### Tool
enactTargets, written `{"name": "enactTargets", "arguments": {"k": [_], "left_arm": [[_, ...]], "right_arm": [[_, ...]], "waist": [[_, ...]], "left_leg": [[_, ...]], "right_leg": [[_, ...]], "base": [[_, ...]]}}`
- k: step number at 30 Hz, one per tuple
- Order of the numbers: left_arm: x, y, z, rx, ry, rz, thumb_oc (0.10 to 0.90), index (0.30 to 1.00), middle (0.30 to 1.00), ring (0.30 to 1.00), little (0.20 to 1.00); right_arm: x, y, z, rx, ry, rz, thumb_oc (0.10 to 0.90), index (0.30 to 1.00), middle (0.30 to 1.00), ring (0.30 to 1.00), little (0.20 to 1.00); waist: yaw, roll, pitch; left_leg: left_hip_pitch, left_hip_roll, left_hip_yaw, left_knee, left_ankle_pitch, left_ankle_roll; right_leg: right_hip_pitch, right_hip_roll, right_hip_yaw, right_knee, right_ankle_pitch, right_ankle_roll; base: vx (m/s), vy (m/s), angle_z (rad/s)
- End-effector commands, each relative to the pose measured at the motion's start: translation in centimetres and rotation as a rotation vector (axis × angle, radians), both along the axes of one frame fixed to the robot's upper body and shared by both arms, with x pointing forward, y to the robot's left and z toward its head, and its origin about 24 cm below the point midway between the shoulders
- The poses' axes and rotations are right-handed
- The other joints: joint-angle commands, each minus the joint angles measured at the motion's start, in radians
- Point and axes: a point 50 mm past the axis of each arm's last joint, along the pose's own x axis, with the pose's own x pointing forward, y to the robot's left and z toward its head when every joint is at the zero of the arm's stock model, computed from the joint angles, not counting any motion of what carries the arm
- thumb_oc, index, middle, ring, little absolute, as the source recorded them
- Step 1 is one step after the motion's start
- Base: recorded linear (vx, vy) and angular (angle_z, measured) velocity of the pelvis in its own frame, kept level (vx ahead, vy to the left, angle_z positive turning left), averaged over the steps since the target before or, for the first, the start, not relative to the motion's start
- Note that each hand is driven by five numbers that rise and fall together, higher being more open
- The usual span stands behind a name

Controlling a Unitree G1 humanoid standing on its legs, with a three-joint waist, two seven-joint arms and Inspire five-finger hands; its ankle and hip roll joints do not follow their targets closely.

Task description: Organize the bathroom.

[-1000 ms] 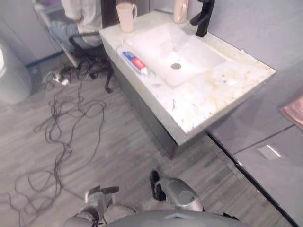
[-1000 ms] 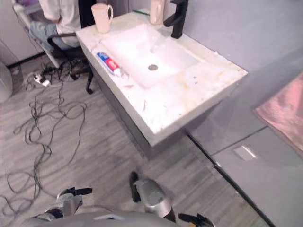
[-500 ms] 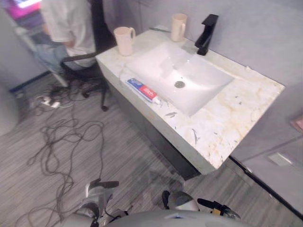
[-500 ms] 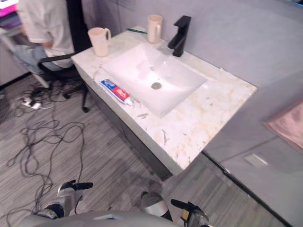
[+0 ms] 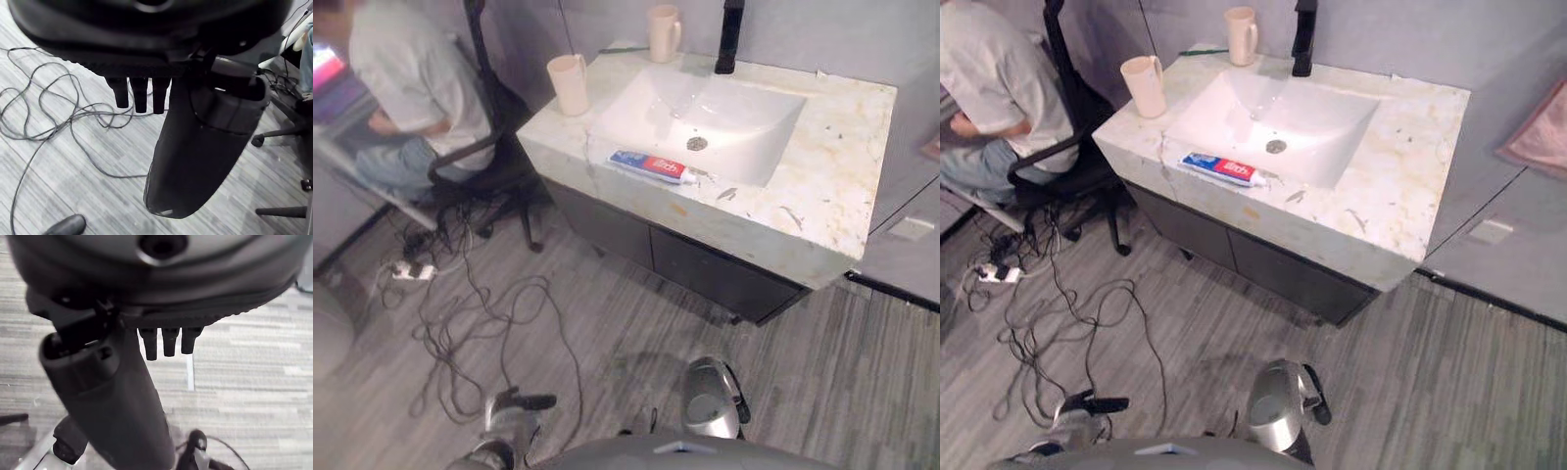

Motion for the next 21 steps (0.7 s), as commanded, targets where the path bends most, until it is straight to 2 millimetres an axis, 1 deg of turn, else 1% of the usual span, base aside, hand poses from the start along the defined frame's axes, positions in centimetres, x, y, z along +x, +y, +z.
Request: {"name": "enactTargets", "arguments": {"k": [1,2,3,4,5,6,7,8,9,10,11,12,13,14,15,16,17,18,19,20,21], "left_arm": [[4.1,3.0,2.4,0.099,-0.166,-0.002,0.8,0.9,0.9,0.9,0.9],[5.0,3.0,2.7,0.114,-0.178,-0.025,0.8,0.9,0.9,0.9,0.9],[5.3,2.9,2.8,0.121,-0.179,-0.032,0.8,0.9,0.9,0.9,0.9],[5.4,2.9,2.9,0.122,-0.179,-0.031,0.8,0.9,0.9,0.9,0.9],[5.8,2.6,3.0,0.126,-0.18,-0.029,0.8,0.9,0.9,0.9,0.9],[5.9,2.6,3.0,0.127,-0.18,-0.029,0.8,0.9,0.9,0.9,0.9],[5.9,2.4,3.0,0.135,-0.174,-0.046,0.8,0.9,0.9,0.9,0.9],[6.0,2.1,2.9,0.137,-0.174,-0.063,0.8,0.9,0.9,0.9,0.9],[5.9,2.0,2.9,0.138,-0.171,-0.069,0.8,0.9,0.9,0.9,0.9],[5.7,1.8,2.7,0.135,-0.164,-0.075,0.8,0.9,0.9,0.9,0.9],[5.7,1.7,2.7,0.134,-0.16,-0.079,0.8,0.9,0.9,0.9,0.9],[5.2,1.6,2.4,0.141,-0.148,-0.098,0.8,0.9,0.9,0.9,0.9],[5.0,1.5,2.3,0.14,-0.148,-0.098,0.8,0.9,0.9,0.9,0.9],[4.7,1.4,2.2,0.138,-0.14,-0.099,0.8,0.9,0.9,0.9,0.9],[4.4,1.2,2.0,0.143,-0.129,-0.092,0.8,0.9,0.9,0.9,0.9],[3.6,1.0,1.7,0.142,-0.096,-0.089,0.8,0.9,0.9,0.9,0.9],[3.3,1.0,1.5,0.141,-0.084,-0.088,0.8,0.9,0.9,0.9,0.9],[2.4,1.1,1.2,0.151,-0.041,-0.105,0.8,0.9,0.9,0.9,0.9],[2.1,1.0,1.1,0.149,-0.016,-0.124,0.8,0.9,0.9,0.9,0.9],[1.0,1.0,0.7,0.158,0.04,-0.129,0.8,0.9,0.9,0.9,0.9],[0.1,0.9,0.4,0.137,0.068,-0.078,0.8,0.9,0.9,0.9,0.9]], "right_arm": [[2.3,-1.2,0.5,-0.059,-0.061,0.121,0.8,0.9,0.9,0.9,0.9],[2.5,-0.8,0.4,-0.054,-0.065,0.117,0.8,0.9,0.9,0.9,0.9],[2.7,-0.6,0.4,-0.053,-0.067,0.118,0.8,0.9,0.9,0.9,0.9],[2.7,-0.6,0.4,-0.052,-0.067,0.12,0.8,0.9,0.9,0.9,0.9],[2.9,-0.6,0.4,-0.055,-0.059,0.148,0.8,0.9,0.9,0.9,0.9],[2.9,-0.6,0.4,-0.056,-0.058,0.152,0.8,0.9,0.9,0.9,0.9],[3.1,-0.7,0.5,-0.061,-0.055,0.178,0.8,0.9,0.9,0.9,0.9],[3.0,-0.7,0.5,-0.058,-0.051,0.166,0.8,0.9,0.9,0.9,0.9],[2.8,-0.6,0.4,-0.056,-0.043,0.157,0.8,0.9,0.9,0.9,0.9],[2.6,-0.8,0.4,-0.058,-0.032,0.147,0.8,0.9,0.9,0.9,0.9],[2.6,-0.8,0.4,-0.062,-0.034,0.134,0.8,0.9,0.9,0.9,0.9],[2.4,-1.3,0.5,-0.074,-0.062,0.056,0.8,0.9,0.9,0.9,0.9],[2.5,-1.5,0.6,-0.075,-0.074,0.046,0.8,0.9,0.9,0.9,0.9],[2.8,-1.8,0.7,-0.078,-0.097,0.028,0.8,0.9,0.9,0.9,0.9],[3.2,-1.8,0.8,-0.073,-0.117,0.009,0.8,0.9,0.9,0.9,0.9],[3.7,-2.0,0.9,-0.068,-0.152,-0.008,0.8,0.9,0.9,0.9,0.9],[4.0,-2.0,0.9,-0.067,-0.162,-0.003,0.8,0.9,0.9,0.9,0.9],[4.8,-1.8,1.0,-0.062,-0.186,0.02,0.8,0.9,0.9,0.9,0.9],[5.1,-1.7,1.0,-0.06,-0.195,0.028,0.8,0.9,0.9,0.9,0.9],[6.0,-1.1,1.0,-0.047,-0.227,0.034,0.8,0.9,0.9,0.9,0.9],[6.4,-0.9,1.1,-0.048,-0.242,0.047,0.8,0.9,0.9,0.9,0.9]], "waist": [[-0.033,-0.041,-0.007],[-0.028,-0.053,-0.015],[-0.022,-0.063,-0.02],[-0.019,-0.067,-0.022],[-0.008,-0.082,-0.026],[-0.007,-0.083,-0.026],[-0.004,-0.087,-0.024],[-0.003,-0.085,-0.03],[-0.006,-0.081,-0.033],[-0.008,-0.076,-0.036],[-0.008,-0.074,-0.037],[-0.013,-0.079,-0.048],[-0.011,-0.087,-0.048],[0.002,-0.102,-0.05],[0.012,-0.116,-0.053],[0.029,-0.128,-0.051],[0.035,-0.134,-0.048],[0.051,-0.152,-0.047],[0.057,-0.157,-0.046],[0.079,-0.17,-0.044],[0.094,-0.167,-0.041]], "left_leg": [[-0.067,-0.002,-0.032,0.083,-0.065,-0.007],[-0.063,-0.037,-0.037,0.062,-0.056,-0.005],[-0.062,-0.06,-0.049,0.054,-0.05,-0.005],[-0.06,-0.07,-0.052,0.05,-0.048,-0.006],[-0.046,-0.108,-0.051,0.034,-0.04,-0.011],[-0.045,-0.11,-0.051,0.033,-0.04,-0.012],[-0.029,-0.135,-0.047,0.054,-0.06,-0.006],[-0.025,-0.148,-0.048,0.064,-0.072,0.003],[-0.011,-0.158,-0.07,0.084,-0.071,-0.006],[-0.004,-0.163,-0.086,0.119,-0.059,-0.026],[-0.003,-0.164,-0.088,0.132,-0.053,-0.033],[-0.046,-0.146,-0.115,0.357,0.107,-0.118],[-0.086,-0.137,-0.123,0.483,0.184,-0.158],[-0.16,-0.116,-0.123,0.616,0.251,-0.19],[-0.197,-0.098,-0.112,0.667,0.244,-0.186],[-0.236,-0.057,-0.093,0.719,0.198,-0.167],[-0.251,-0.03,-0.089,0.742,0.175,-0.154],[-0.281,0.021,-0.081,0.752,0.128,-0.117],[-0.289,0.032,-0.082,0.739,0.108,-0.102],[-0.302,0.039,-0.098,0.68,0.032,-0.049],[-0.291,0.031,-0.134,0.601,0.014,-0.037]], "right_leg": [[0.032,0.102,-0.098,-0.14,0.024,0.038],[0.073,0.158,-0.188,-0.263,-0.026,0.008],[0.094,0.19,-0.225,-0.319,-0.03,-0.007],[0.1,0.2,-0.242,-0.342,-0.025,-0.01],[0.113,0.232,-0.311,-0.403,0.001,-0.019],[0.114,0.234,-0.315,-0.406,0.003,-0.02],[0.087,0.242,-0.353,-0.383,0.016,-0.032],[0.078,0.243,-0.363,-0.357,0.003,-0.046],[0.084,0.261,-0.347,-0.354,-0.006,-0.062],[0.102,0.278,-0.335,-0.345,-0.024,-0.082],[0.108,0.283,-0.333,-0.341,-0.031,-0.088],[0.17,0.297,-0.296,-0.413,-0.023,-0.119],[0.2,0.292,-0.285,-0.438,-0.021,-0.13],[0.243,0.273,-0.274,-0.462,-0.023,-0.139],[0.266,0.254,-0.269,-0.472,-0.025,-0.141],[0.293,0.24,-0.264,-0.477,-0.028,-0.145],[0.304,0.236,-0.258,-0.477,-0.03,-0.145],[0.319,0.22,-0.246,-0.475,-0.033,-0.147],[0.32,0.214,-0.241,-0.473,-0.035,-0.146],[0.317,0.197,-0.22,-0.462,-0.039,-0.139],[0.314,0.194,-0.202,-0.448,-0.048,-0.133]], "base": [[0.25,0.278,-0.51],[0.28,0.271,0.06],[0.29,0.263,0.13],[0.33,0.275,0.1],[0.26,0.208,-0.02],[0.42,0.297,-0.12],[0.37,0.203,-0.16],[0.47,0.213,-0.26],[0.38,0.114,-0.32],[0.28,0.061,-0.32],[0.34,0.044,-0.09],[0.28,0.034,0.11],[0.34,0.065,0.33],[0.22,0.084,0.27],[0.23,0.136,0.05],[0.15,0.116,-0.31],[0.16,0.184,-0.64],[0.11,0.161,-0.73],[0.14,0.3,-0.88],[0.12,0.323,-1.09],[0.15,0.438,-1.43]]}}
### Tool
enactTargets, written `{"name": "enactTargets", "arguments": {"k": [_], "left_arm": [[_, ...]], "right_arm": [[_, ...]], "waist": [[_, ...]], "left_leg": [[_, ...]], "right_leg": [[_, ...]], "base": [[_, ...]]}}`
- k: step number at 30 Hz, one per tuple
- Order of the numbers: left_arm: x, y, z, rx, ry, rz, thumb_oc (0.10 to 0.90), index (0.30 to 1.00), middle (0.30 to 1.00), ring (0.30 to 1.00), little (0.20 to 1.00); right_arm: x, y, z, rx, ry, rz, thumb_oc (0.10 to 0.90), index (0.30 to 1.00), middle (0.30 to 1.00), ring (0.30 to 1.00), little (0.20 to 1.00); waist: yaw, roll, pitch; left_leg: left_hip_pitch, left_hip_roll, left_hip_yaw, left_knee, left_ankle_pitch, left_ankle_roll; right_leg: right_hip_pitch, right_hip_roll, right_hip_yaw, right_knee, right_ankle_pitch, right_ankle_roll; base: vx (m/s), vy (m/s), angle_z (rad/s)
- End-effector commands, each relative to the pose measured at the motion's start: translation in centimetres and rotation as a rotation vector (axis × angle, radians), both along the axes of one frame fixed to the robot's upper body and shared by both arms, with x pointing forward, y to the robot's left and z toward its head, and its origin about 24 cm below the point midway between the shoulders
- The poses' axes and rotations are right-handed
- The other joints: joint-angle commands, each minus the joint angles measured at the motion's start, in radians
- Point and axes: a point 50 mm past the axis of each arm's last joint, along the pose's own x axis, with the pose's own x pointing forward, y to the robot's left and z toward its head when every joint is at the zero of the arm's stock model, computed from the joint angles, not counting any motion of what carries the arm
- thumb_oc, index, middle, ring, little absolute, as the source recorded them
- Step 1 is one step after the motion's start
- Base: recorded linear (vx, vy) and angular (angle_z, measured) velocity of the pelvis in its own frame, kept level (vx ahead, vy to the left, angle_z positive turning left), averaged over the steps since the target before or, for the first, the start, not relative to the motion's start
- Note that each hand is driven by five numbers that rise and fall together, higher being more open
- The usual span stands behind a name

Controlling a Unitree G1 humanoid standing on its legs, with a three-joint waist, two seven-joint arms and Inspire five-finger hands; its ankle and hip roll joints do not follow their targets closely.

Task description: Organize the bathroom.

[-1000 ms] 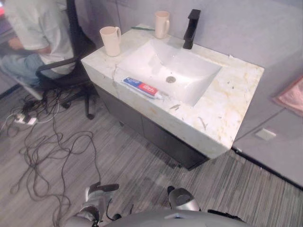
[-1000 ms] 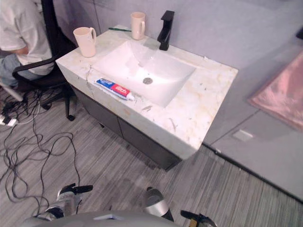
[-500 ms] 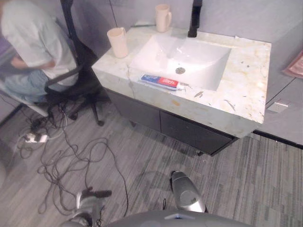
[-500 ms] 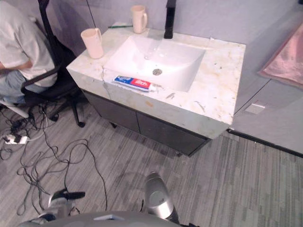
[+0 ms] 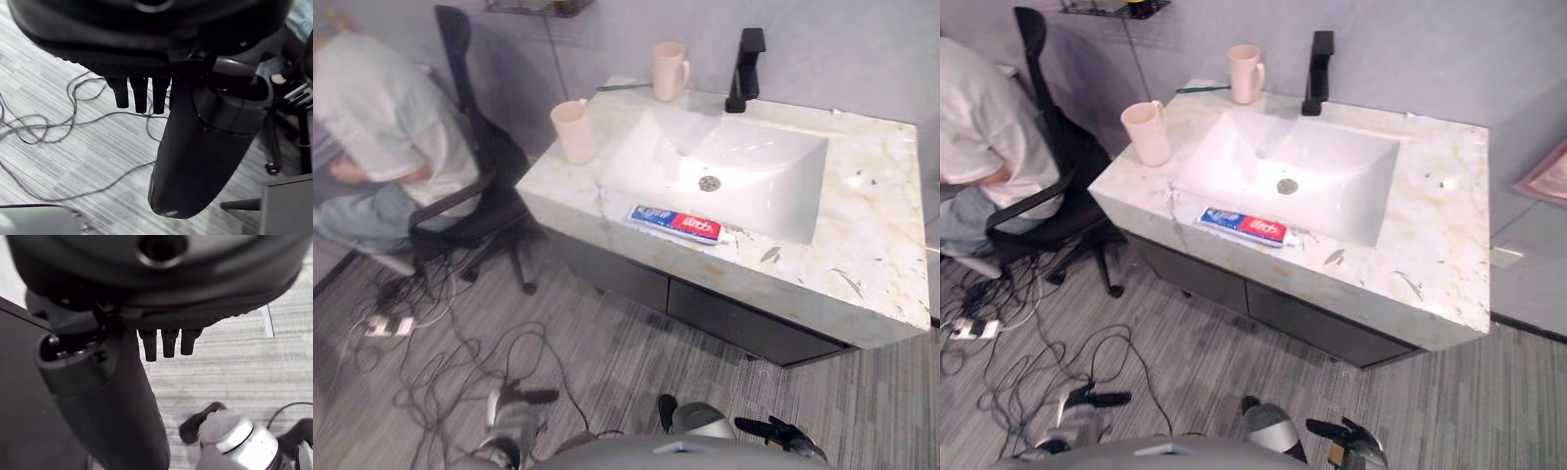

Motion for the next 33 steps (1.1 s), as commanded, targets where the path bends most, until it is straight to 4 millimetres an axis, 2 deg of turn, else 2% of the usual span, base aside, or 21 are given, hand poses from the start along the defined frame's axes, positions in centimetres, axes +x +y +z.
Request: {"name": "enactTargets", "arguments": {"k": [1,2,3,5,8,10,12,15,16,20,22,23,24,27,33], "left_arm": [[-1.4,1.7,0.1,0.036,0.043,0.099,0.8,0.9,0.9,0.9,0.9],[-2.0,1.7,0.0,0.034,0.047,0.139,0.8,0.9,0.9,0.9,0.9],[-2.4,1.8,-0.1,0.042,0.047,0.137,0.8,0.9,0.9,0.9,0.9],[-2.6,1.7,-0.1,0.026,0.018,0.162,0.8,0.9,0.9,0.9,0.9],[-2.2,1.9,0.1,0.078,-0.011,0.132,0.8,0.9,0.9,0.9,0.9],[-2.6,2.2,0.1,0.098,0.015,0.118,0.8,0.9,0.9,0.9,0.9],[-3.0,2.4,0.1,0.088,0.028,0.139,0.8,0.9,0.9,0.9,0.9],[-3.8,2.6,-0.1,0.065,0.041,0.131,0.8,0.9,0.9,0.9,0.9],[-4.2,2.8,-0.1,0.067,0.041,0.122,0.8,0.9,0.9,0.9,0.9],[-4.8,3.2,-0.1,0.058,0.061,0.09,0.8,0.9,0.9,0.9,0.9],[-4.8,3.1,-0.1,0.051,0.051,0.091,0.8,0.9,0.9,0.9,0.9],[-4.6,3.0,-0.1,0.056,0.042,0.072,0.8,0.9,0.9,0.9,0.9],[-4.5,2.9,-0.1,0.054,0.039,0.068,0.8,0.9,0.9,0.9,0.9],[-3.8,2.3,-0.2,0.026,0.01,0.036,0.8,0.9,0.9,0.9,0.9],[-3.6,2.2,-0.2,0.007,0.009,-0.025,0.8,0.9,0.9,0.9,0.9]], "right_arm": [[0.0,-0.5,0.2,-0.031,-0.034,0.032,0.8,0.9,0.9,0.9,0.9],[0.3,-0.3,0.2,-0.033,-0.044,0.067,0.8,0.9,0.9,0.9,0.9],[0.5,-0.3,0.3,-0.038,-0.051,0.081,0.8,0.9,0.9,0.9,0.9],[0.7,-0.2,0.3,-0.051,-0.054,0.077,0.8,0.9,0.9,0.9,0.9],[0.5,-0.3,0.3,-0.058,-0.051,0.009,0.8,0.9,0.9,0.9,0.9],[0.3,-0.1,0.2,-0.064,-0.049,0.013,0.8,0.9,0.9,0.9,0.9],[0.3,0.0,0.2,-0.076,-0.039,0.054,0.8,0.9,0.9,0.9,0.9],[0.2,0.3,0.1,-0.081,-0.025,0.07,0.8,0.9,0.9,0.9,0.9],[0.5,0.4,0.1,-0.086,-0.037,0.103,0.8,0.9,0.9,0.9,0.9],[1.1,0.9,0.2,-0.068,-0.06,0.142,0.8,0.9,0.9,0.9,0.9],[1.4,1.2,0.1,-0.057,-0.065,0.157,0.8,0.9,0.9,0.9,0.9],[1.3,1.4,0.1,-0.058,-0.06,0.179,0.8,0.9,0.9,0.9,0.9],[1.2,1.4,0.0,-0.065,-0.038,0.219,0.8,0.9,0.9,0.9,0.9],[2.0,1.9,0.1,-0.033,-0.056,0.311,0.8,0.9,0.9,0.9,0.9],[2.6,1.5,0.5,-0.004,-0.093,0.416,0.8,0.9,0.9,0.9,0.9]], "waist": [[0.025,-0.041,-0.008],[0.042,-0.032,-0.01],[0.055,-0.027,-0.008],[0.078,-0.016,-0.013],[0.081,0.018,-0.018],[0.075,0.028,-0.021],[0.074,0.03,-0.025],[0.092,0.031,-0.033],[0.106,0.035,-0.034],[0.136,0.045,-0.039],[0.153,0.037,-0.047],[0.167,0.018,-0.055],[0.174,0.01,-0.056],[0.18,-0.001,-0.05],[0.189,-0.009,-0.062]], "left_leg": [[0.064,-0.039,-0.033,-0.283,0.085,0.097],[0.082,-0.042,-0.086,-0.414,0.09,0.093],[0.097,-0.038,-0.12,-0.485,0.089,0.09],[0.12,-0.056,-0.188,-0.563,0.076,0.09],[0.181,-0.065,-0.159,-0.694,0.092,0.09],[0.205,-0.084,-0.136,-0.745,0.103,0.092],[0.207,-0.091,-0.122,-0.767,0.109,0.095],[0.197,-0.084,-0.076,-0.777,0.113,0.096],[0.192,-0.069,-0.04,-0.777,0.114,0.097],[0.176,-0.026,0.03,-0.777,0.13,0.095],[0.165,-0.014,0.063,-0.777,0.137,0.088],[0.156,-0.017,0.086,-0.777,0.137,0.079],[0.15,-0.012,0.093,-0.777,0.141,0.073],[0.161,-0.003,0.072,-0.777,0.154,0.061],[0.161,0.009,0.043,-0.775,0.174,0.05]], "right_leg": [[-0.069,0.022,-0.083,0.117,-0.003,0.109],[-0.07,0.027,-0.054,0.114,-0.01,0.119],[-0.062,0.031,-0.032,0.109,-0.016,0.125],[-0.064,0.026,0.005,0.105,-0.026,0.139],[-0.079,0.004,0.001,0.112,-0.026,0.17],[-0.087,-0.01,0.006,0.092,-0.002,0.193],[-0.096,-0.021,0.006,0.081,0.011,0.206],[-0.114,-0.037,-0.041,0.088,0.008,0.216],[-0.124,-0.052,-0.082,0.117,-0.012,0.221],[-0.119,-0.08,-0.141,0.195,-0.073,0.219],[-0.088,-0.099,-0.173,0.162,-0.069,0.224],[-0.05,-0.101,-0.2,0.082,-0.04,0.229],[-0.036,-0.103,-0.224,0.047,-0.025,0.232],[-0.031,-0.071,-0.193,-0.008,-0.002,0.216],[0.005,-0.039,-0.203,-0.027,-0.014,0.189]], "base": [[0.14,0.421,-1.7],[0.14,0.399,-1.59],[0.15,0.375,-1.55],[0.14,0.36,-1.67],[0.08,0.305,-1.36],[0.03,0.263,-0.37],[-0.03,0.159,-0.33],[-0.09,0.095,-0.59],[-0.15,0.03,-0.58],[-0.17,-0.038,-0.72],[-0.12,-0.112,-0.45],[-0.08,-0.158,-0.53],[-0.08,-0.174,-0.55],[-0.05,-0.132,-0.3],[-0.01,-0.073,-0.1]]}}
